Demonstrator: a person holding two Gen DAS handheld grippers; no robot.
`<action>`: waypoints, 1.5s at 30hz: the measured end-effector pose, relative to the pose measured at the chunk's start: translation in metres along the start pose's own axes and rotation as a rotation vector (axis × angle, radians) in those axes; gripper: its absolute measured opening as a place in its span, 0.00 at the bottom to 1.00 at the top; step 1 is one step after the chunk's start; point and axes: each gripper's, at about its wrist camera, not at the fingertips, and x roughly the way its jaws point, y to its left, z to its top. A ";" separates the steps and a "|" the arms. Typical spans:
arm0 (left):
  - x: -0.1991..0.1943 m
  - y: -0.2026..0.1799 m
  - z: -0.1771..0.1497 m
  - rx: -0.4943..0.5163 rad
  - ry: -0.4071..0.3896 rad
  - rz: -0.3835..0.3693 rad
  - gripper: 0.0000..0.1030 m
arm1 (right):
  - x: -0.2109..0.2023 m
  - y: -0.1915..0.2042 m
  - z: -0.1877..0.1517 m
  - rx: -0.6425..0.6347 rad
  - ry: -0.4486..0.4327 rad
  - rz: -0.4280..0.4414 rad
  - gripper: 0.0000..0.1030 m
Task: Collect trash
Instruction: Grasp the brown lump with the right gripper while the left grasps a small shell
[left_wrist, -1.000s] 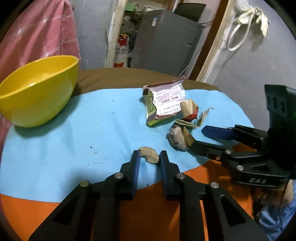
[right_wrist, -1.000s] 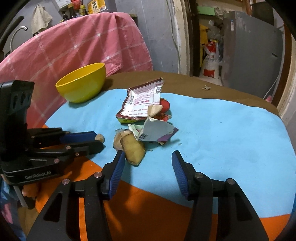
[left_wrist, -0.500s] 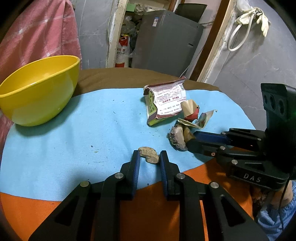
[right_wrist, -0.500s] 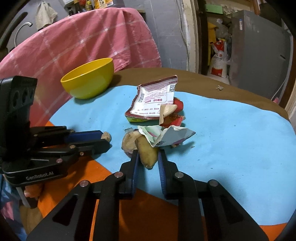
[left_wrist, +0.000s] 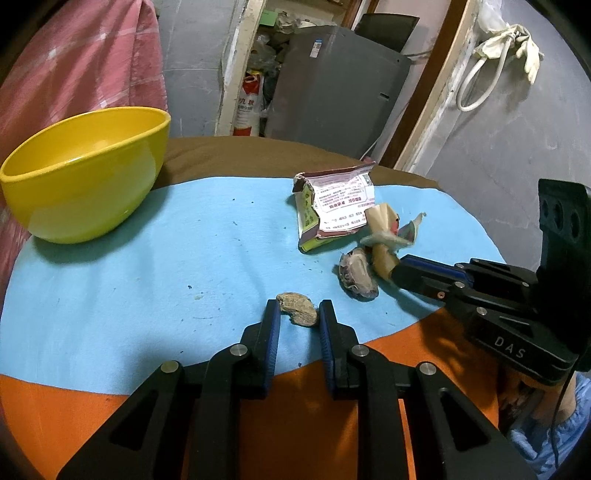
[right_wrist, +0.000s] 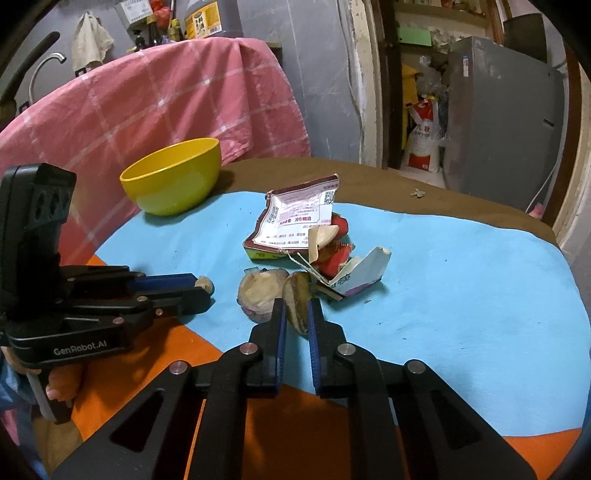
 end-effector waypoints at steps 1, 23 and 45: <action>0.000 0.001 0.000 -0.004 -0.001 -0.003 0.17 | -0.002 0.000 0.000 -0.001 -0.012 -0.004 0.06; -0.005 0.018 0.003 -0.072 -0.007 -0.071 0.17 | 0.007 0.002 0.001 -0.007 0.043 0.026 0.24; -0.023 0.022 0.003 -0.099 -0.080 -0.036 0.17 | -0.004 0.014 -0.003 -0.059 -0.018 -0.018 0.11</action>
